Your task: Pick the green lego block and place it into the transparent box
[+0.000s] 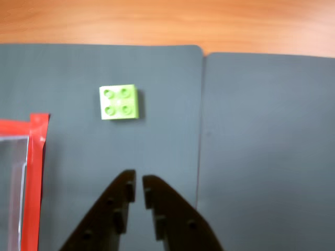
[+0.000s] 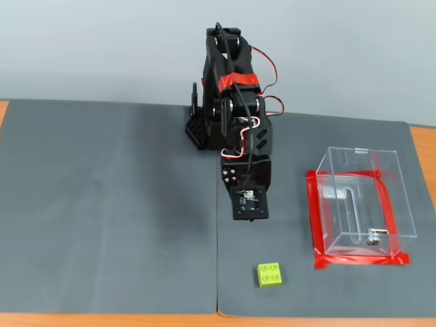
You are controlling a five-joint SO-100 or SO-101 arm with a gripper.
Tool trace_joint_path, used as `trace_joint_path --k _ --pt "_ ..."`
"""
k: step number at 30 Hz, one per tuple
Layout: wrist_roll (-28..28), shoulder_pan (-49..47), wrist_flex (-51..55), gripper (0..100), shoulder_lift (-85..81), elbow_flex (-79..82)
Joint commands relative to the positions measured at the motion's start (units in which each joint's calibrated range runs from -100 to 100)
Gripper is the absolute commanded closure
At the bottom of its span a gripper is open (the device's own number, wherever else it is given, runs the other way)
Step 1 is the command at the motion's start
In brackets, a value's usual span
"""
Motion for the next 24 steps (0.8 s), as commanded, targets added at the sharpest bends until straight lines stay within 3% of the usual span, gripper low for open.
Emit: trace_joint_path --k 1,8,21,24 --pt "0.2 -2.8 -0.1 98 2.6 -5.7" --pt "-0.1 -3.8 -0.8 96 8.2 -9.7" --pt "0.2 -6.5 -1.0 62 16.0 -10.7" --pt "0.1 -7.7 -1.2 62 17.1 -10.8"
